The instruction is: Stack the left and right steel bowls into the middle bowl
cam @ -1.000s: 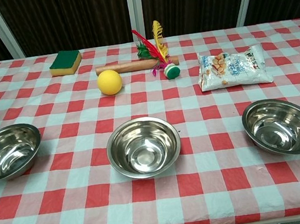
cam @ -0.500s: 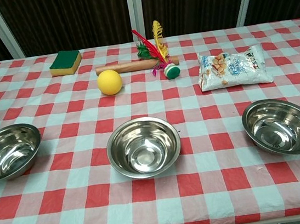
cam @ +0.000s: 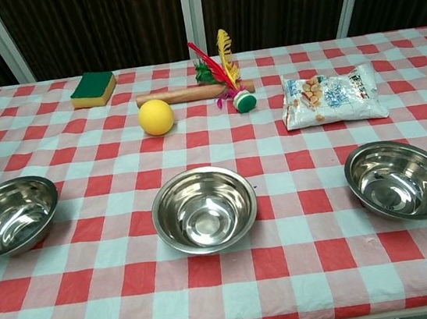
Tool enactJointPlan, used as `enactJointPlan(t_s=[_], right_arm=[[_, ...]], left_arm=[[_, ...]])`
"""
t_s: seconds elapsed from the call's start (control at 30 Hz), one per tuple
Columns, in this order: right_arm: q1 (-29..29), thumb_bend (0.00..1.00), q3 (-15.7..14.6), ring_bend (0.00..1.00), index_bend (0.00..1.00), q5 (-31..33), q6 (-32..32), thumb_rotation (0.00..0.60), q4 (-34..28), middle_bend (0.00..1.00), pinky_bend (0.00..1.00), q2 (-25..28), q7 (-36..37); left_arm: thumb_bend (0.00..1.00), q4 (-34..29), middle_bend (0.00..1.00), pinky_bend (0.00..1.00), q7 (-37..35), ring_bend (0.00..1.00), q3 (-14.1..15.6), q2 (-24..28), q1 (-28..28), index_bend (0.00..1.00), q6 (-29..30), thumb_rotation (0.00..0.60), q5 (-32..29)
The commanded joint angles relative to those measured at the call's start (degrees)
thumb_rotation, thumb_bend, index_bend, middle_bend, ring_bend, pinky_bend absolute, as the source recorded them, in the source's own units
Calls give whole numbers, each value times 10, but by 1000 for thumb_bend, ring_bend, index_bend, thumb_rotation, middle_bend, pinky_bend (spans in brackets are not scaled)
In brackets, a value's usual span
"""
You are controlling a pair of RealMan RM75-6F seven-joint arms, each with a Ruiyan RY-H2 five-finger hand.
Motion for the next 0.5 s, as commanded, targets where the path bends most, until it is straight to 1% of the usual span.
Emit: enactJointPlan(t_s=[0.03,0.17,0.3,0.5], right_arm=[[-2,0,-20,2,0,-18,-10,600,-8,89,5,-15,-25],[-4,0,-36,56,28,-32,-23,600,-11,144,86,-34,-54],[-2,0,-46,131,97,-39,-38,600,-7,207,158,-55,-75],[-2,0,-57,140,129,-28,-65,600,-6,227,166,-79,-115]], left_arm=[[0,-4,0,85,2,9,0,2,2,64,3,600,1],[0,-9,0,85,-1,9,1,8,4,64,4,600,0],[0,-16,0,85,-16,9,5,19,5,64,-2,600,1],[0,-18,0,85,-35,9,8,28,8,64,-2,597,3]])
